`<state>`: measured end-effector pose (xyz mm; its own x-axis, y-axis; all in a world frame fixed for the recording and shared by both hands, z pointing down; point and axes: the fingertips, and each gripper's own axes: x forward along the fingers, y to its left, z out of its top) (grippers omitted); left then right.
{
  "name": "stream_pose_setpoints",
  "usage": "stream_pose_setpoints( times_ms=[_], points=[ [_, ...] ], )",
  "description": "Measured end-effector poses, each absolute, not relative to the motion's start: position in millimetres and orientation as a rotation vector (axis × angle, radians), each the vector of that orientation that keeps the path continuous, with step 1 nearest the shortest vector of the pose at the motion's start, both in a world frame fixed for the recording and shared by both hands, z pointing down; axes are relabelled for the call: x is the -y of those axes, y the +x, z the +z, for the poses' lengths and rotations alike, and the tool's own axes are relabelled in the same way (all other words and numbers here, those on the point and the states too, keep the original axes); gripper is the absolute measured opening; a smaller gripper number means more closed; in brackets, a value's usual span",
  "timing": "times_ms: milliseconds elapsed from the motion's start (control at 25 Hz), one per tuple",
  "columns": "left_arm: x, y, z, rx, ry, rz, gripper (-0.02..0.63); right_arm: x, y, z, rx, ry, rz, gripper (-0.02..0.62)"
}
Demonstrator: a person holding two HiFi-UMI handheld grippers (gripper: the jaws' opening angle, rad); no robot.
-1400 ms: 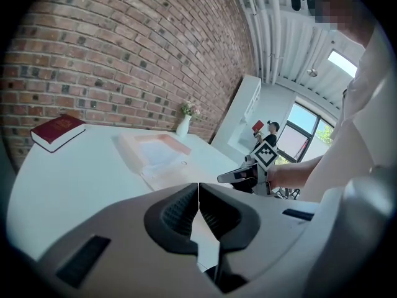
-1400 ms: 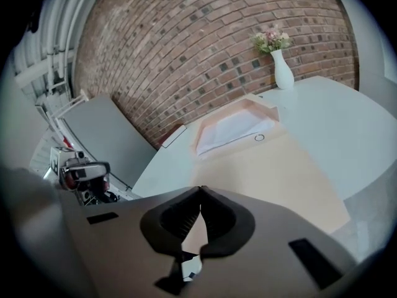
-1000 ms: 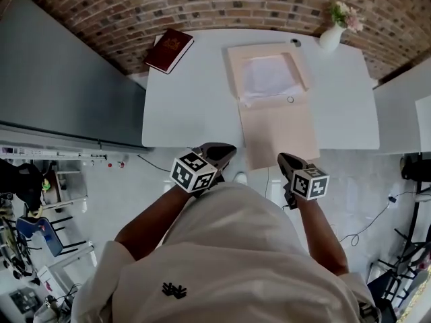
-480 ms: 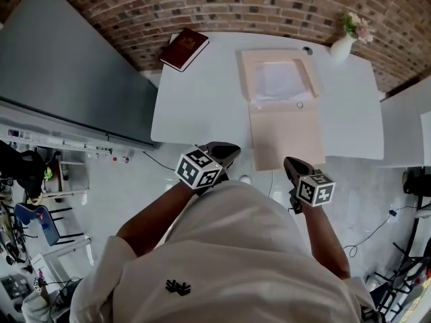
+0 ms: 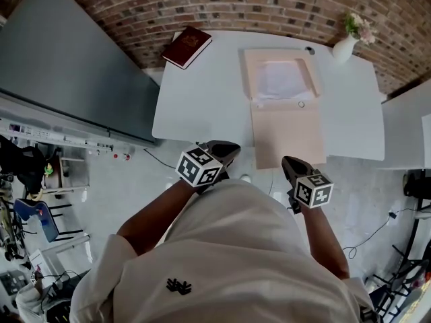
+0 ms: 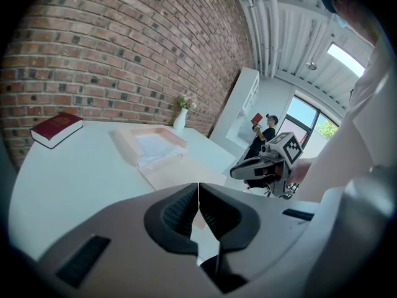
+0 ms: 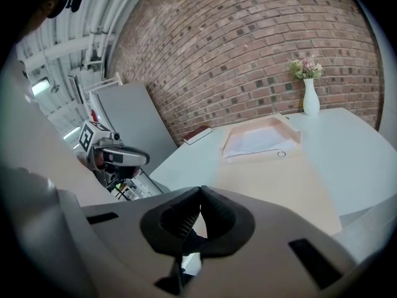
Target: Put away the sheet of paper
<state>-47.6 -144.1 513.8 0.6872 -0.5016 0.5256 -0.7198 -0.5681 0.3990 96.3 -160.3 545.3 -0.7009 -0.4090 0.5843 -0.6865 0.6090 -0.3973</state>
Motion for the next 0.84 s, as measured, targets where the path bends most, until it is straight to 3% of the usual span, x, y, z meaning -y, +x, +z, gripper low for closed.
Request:
stream_pose_setpoints(
  times_ms=[840],
  points=[
    [152,-57,526,0.97,2.273,0.48,0.025,170,89,570,2.38,0.836,0.859,0.028]
  ],
)
